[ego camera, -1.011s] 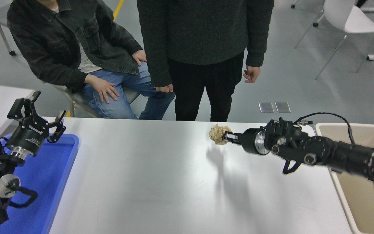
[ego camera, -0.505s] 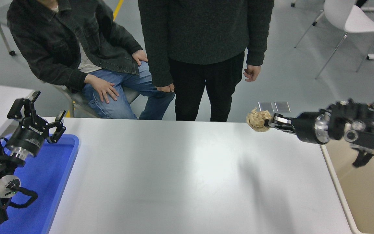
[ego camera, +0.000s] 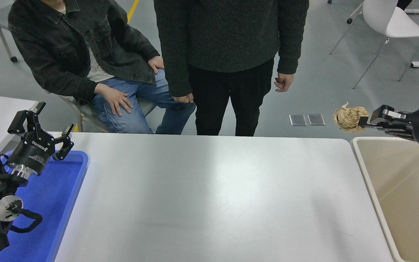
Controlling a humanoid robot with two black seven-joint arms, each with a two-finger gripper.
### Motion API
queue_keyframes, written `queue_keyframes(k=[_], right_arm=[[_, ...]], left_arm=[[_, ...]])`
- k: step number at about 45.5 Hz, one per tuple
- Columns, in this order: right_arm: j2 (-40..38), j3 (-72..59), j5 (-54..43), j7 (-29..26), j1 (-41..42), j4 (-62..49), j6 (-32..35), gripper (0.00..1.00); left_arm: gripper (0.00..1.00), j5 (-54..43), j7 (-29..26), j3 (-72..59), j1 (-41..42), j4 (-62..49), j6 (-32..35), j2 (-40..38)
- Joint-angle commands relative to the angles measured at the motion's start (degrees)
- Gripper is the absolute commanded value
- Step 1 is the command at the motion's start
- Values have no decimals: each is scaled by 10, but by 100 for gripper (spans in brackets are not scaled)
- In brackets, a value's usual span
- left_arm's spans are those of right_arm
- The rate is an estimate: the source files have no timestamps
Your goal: Clean the table surface
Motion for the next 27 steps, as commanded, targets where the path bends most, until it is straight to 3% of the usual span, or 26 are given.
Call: queue_keyframes(k=[1,27], right_arm=[[-24,0,0,-1,10,9,15,0],[-18,1,-3,-1,0,-2,3,0]], left_arm=[[100,0,0,1,0,0,0,0],[100,0,0,0,0,0,0,0]])
